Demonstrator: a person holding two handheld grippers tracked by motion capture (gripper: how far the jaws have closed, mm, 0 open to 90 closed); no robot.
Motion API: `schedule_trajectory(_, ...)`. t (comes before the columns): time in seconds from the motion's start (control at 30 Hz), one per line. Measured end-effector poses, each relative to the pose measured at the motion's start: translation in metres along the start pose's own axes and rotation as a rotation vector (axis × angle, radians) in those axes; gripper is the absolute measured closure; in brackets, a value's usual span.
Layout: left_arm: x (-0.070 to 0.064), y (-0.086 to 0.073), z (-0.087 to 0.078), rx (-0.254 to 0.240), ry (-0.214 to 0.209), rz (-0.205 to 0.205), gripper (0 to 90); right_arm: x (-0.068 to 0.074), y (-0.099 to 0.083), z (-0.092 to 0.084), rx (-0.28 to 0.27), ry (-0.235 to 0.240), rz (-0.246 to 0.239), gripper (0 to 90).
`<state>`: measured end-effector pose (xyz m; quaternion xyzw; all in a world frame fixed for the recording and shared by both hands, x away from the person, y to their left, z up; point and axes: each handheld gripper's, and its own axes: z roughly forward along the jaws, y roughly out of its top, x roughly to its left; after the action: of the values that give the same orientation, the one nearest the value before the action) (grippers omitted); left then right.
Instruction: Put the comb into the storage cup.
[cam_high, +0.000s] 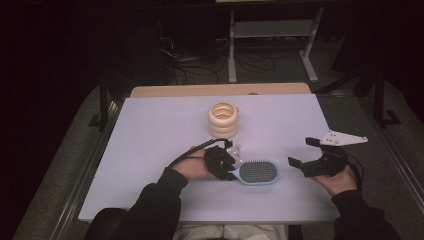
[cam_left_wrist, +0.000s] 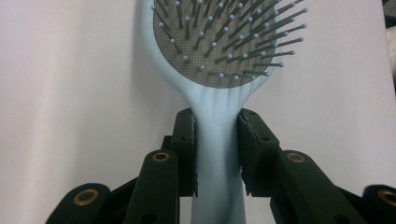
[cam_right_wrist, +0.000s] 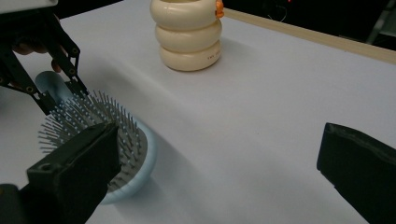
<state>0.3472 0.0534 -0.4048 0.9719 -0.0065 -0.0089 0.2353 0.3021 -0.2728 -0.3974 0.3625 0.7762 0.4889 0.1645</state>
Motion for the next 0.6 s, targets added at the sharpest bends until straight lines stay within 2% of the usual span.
schedule_trajectory(0.6, 0.006, -0.010, -0.024, -0.057, 0.030, -0.036, 70.6, 0.000, 0.000, 0.000, -0.001, -0.002, 0.000, 0.0)
